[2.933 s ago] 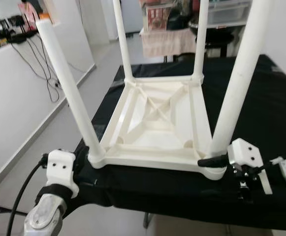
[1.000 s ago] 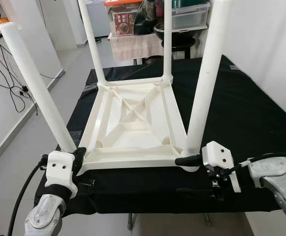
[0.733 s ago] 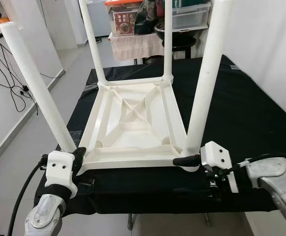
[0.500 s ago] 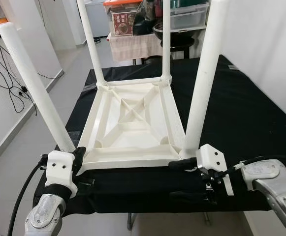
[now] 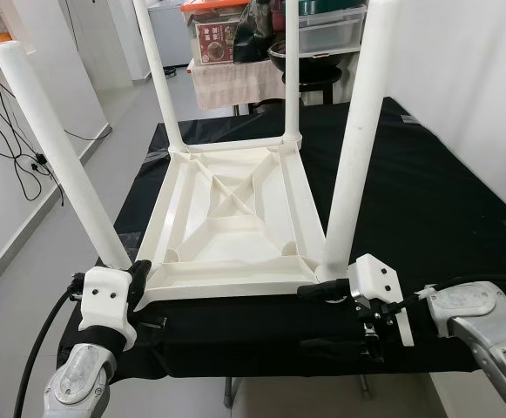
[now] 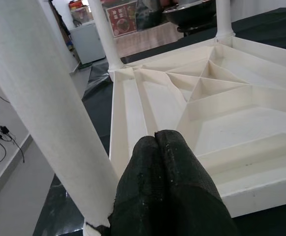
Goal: Building children table
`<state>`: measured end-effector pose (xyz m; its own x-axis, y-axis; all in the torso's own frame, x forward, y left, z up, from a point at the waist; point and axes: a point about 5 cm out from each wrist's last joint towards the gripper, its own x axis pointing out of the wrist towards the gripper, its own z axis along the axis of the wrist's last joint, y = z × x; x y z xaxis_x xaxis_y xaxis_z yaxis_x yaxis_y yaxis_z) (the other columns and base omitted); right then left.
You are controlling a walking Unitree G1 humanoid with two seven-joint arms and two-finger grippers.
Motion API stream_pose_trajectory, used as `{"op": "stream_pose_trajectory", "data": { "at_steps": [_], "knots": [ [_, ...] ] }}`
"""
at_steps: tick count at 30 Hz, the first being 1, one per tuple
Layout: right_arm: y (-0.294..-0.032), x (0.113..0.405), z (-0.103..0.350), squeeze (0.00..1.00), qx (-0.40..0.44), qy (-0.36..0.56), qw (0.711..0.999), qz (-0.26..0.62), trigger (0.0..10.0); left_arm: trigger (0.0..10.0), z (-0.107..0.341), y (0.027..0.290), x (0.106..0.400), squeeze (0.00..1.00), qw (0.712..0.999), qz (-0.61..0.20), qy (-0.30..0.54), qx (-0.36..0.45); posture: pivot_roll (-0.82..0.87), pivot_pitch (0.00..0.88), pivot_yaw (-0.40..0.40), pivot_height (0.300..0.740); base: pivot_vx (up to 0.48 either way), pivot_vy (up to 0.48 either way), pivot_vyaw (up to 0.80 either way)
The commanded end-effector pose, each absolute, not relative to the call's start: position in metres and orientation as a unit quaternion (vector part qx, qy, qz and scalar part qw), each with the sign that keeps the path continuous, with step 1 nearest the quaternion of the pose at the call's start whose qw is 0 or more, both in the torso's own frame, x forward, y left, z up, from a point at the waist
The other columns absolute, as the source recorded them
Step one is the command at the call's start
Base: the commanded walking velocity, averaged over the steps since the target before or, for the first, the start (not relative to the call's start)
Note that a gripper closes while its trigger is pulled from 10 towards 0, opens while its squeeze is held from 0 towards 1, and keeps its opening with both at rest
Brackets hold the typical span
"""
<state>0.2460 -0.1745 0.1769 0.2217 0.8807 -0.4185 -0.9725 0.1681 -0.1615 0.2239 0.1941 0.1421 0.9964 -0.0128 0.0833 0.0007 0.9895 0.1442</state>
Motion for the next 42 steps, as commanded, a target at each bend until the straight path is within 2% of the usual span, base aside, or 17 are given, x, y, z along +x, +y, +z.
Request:
{"op": "stream_pose_trajectory", "data": {
  "at_steps": [1, 9, 10, 11, 12, 15, 16, 17, 32, 36, 42],
  "knots": [
    [-0.18, 0.248, 0.18, 0.0, -0.198, 0.115, 0.761, 0.607, 10.0, 10.0, 0.138, 0.202, 0.222, 0.0, 0.996, 0.02, -0.027, 0.08, -0.07, 0.0, 0.082, 0.74, 0.0, 0.0, 0.0],
    [-0.186, 0.249, 0.182, 0.0, -0.199, 0.119, 0.765, 0.601, 10.0, 10.0, 0.136, 0.204, 0.22, 0.0, 0.996, 0.03, -0.024, 0.08, -0.07, 0.0, 0.082, 0.74, 0.0, 0.0, 0.0],
    [-0.2, 0.251, 0.189, 0.0, -0.201, 0.124, 0.776, 0.585, 10.0, 10.0, 0.131, 0.21, 0.213, 0.0, 0.996, 0.054, -0.016, 0.072, -0.07, 0.0, 0.083, 0.74, 0.0, 0.0, 0.0],
    [-0.2, 0.251, 0.189, 0.0, -0.201, 0.124, 0.776, 0.585, 10.0, 10.0, 0.131, 0.21, 0.213, 0.0, 0.996, 0.054, -0.016, 0.072, -0.07, 0.0, 0.083, 0.74, 0.0, 0.0, 0.0],
    [-0.215, 0.254, 0.198, 0.0, -0.201, 0.119, 0.791, 0.566, 10.0, 10.0, 0.126, 0.221, 0.203, 0.0, 0.994, 0.093, -0.014, 0.062, -0.07, 0.0, 0.084, 0.74, 0.0, 0.0, 0.0],
    [-0.215, 0.254, 0.198, 0.0, -0.201, 0.119, 0.791, 0.566, 10.0, 10.0, 0.126, 0.221, 0.203, 0.0, 0.994, 0.093, -0.014, 0.062, -0.07, 0.0, 0.084, 0.74, 0.0, 0.0, 0.0],
    [-0.224, 0.257, 0.207, 0.0, -0.201, 0.109, 0.804, 0.549, 10.0, 10.0, 0.121, 0.232, 0.194, 0.0, 0.99, 0.13, -0.012, 0.057, -0.07, 0.0, 0.084, 0.74, 0.0, 0.0, 0.0],
    [-0.229, 0.259, 0.211, 0.0, -0.202, 0.102, 0.811, 0.539, 10.0, 10.0, 0.118, 0.24, 0.186, 1.0, 0.986, 0.157, -0.013, 0.048, -0.07, 0.0, 0.085, 0.74, 0.0, 0.0, 0.0],
    [-0.229, 0.264, 0.211, 0.0, -0.196, 0.095, 0.818, 0.532, 10.0, 10.0, 0.107, 0.243, 0.183, 1.0, 0.988, 0.153, -0.02, -0.008, -0.07, 0.005, 0.077, 0.74, 0.0, 0.0, 0.0],
    [-0.229, 0.263, 0.218, 0.0, -0.181, 0.077, 0.822, 0.534, 10.0, 10.0, 0.106, 0.257, 0.19, 1.0, 0.985, 0.166, -0.031, -0.022, -0.08, 0.0, 0.078, 0.74, 0.0, 0.0, 0.0],
    [-0.224, 0.263, 0.226, 0.0, -0.158, 0.049, 0.825, 0.54, 10.0, 10.0, 0.109, 0.264, 0.195, 1.0, 0.985, 0.166, -0.042, -0.021, -0.08, 0.0, 0.078, 0.74, 0.0, 0.0, 0.0]
  ]
}}
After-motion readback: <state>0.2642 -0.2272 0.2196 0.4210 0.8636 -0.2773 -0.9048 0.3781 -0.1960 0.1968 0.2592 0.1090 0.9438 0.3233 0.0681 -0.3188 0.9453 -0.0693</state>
